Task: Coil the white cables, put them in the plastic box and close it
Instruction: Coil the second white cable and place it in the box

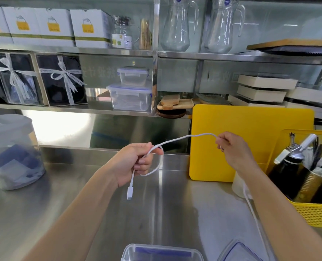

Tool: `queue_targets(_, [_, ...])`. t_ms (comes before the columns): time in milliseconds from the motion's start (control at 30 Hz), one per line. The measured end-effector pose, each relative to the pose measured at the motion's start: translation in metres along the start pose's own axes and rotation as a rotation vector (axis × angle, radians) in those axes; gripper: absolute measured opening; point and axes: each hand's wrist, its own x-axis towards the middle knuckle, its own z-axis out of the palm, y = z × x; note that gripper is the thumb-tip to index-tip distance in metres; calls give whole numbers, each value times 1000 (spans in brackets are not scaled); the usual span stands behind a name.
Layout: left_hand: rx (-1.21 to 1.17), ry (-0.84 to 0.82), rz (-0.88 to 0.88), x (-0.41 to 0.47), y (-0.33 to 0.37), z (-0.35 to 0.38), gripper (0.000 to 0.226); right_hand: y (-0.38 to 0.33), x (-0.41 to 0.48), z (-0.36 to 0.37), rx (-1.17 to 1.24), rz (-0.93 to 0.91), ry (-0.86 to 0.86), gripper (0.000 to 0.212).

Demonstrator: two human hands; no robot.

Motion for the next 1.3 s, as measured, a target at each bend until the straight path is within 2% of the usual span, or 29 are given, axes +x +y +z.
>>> queue_targets(100, [-6,-103,39,-1,3,5,38,-10,5,-4,174,39,0,30])
queue_targets(267, [-316,-238,133,-2,15,3,22,-17,2,9,406,155,-52,25])
queue_targets(367, [-580,-158,167,1,30,-9,21,-11,-7,14,637,197,-294,21])
queue_targets(433, [-670,-88,180,5,40,-16,24,-4,-13,11,714,172,-470,18])
queue_targets(533, [-756,-44,182,12,51,-20,33,6,-20,8,709,105,-677,8])
queue_targets(600, [-777,-32,176,17,58,-18,36,12,-23,10,599,98,-704,9])
queue_targets(667, [-761,-36,162,22,66,-12,37,17,-22,13,585,122,-617,9])
queue_targets(800, [-707,-86,149,29,76,12,36,25,-12,15,844,236,-283,17])
queue_targets(867, [-693,-105,151,32,80,21,35,30,-9,18,897,271,-132,17])
queue_targets(967, [-698,-110,155,33,82,22,35,39,-8,19,854,252,5,14])
queue_targets(1100, [-642,-104,144,30,79,16,32,43,-7,12,748,202,116,21])
queue_targets(1200, [-570,-144,125,26,76,15,29,39,-1,8,521,84,215,27])
queue_targets(1300, [-518,-198,130,21,76,15,30,31,1,4,-55,-63,158,25])
